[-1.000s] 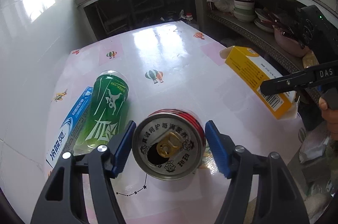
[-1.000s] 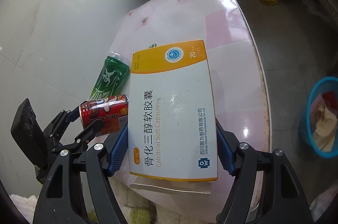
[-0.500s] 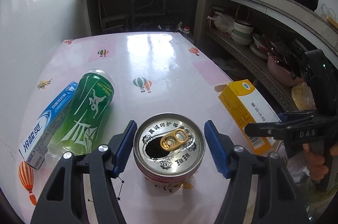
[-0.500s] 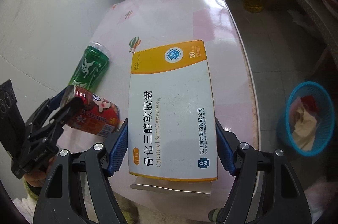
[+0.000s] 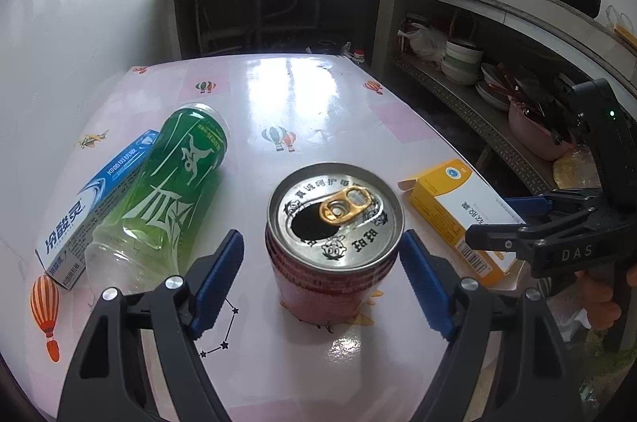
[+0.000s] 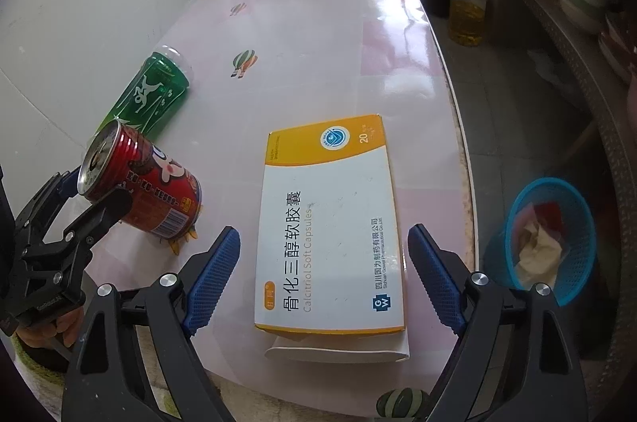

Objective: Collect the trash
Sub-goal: 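Grasp the red can with the left gripper and lift it while the right holds the box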

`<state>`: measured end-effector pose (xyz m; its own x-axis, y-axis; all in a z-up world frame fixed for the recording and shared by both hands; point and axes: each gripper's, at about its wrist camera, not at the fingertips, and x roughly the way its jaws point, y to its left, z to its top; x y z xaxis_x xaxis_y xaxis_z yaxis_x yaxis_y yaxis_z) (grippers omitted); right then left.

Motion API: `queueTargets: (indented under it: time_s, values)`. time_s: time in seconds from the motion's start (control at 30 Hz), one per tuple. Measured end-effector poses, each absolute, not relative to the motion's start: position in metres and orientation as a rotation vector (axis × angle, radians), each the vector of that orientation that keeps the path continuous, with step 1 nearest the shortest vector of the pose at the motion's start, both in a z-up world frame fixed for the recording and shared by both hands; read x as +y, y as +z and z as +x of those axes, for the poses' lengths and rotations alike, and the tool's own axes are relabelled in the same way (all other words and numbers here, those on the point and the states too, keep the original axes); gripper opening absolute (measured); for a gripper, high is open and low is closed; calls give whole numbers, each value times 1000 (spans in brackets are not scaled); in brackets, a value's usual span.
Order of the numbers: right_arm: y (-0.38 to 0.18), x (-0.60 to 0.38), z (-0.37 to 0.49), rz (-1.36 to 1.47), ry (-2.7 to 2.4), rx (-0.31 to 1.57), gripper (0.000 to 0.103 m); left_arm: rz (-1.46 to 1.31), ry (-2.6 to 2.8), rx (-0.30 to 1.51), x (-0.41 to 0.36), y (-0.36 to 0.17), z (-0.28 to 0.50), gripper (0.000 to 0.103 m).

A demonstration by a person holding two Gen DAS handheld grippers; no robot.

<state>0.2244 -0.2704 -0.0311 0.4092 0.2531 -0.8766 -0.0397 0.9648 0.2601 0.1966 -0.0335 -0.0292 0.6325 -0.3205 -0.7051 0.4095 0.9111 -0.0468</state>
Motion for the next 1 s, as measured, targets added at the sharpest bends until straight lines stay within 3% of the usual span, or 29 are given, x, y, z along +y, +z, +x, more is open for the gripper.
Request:
queueTargets:
  time_s: [0.2,0.47,1.0]
  values:
    - [-36,-269,223,188,158,1147,82,106,-413,774,-36,-32,198,77]
    - [-40,-265,222,181,138,1150,76,110,-425,774,-40,-35,198,65]
    - [-37,-273,216,216,116,1107,67,82,-409,773,-35,-32,199,64]
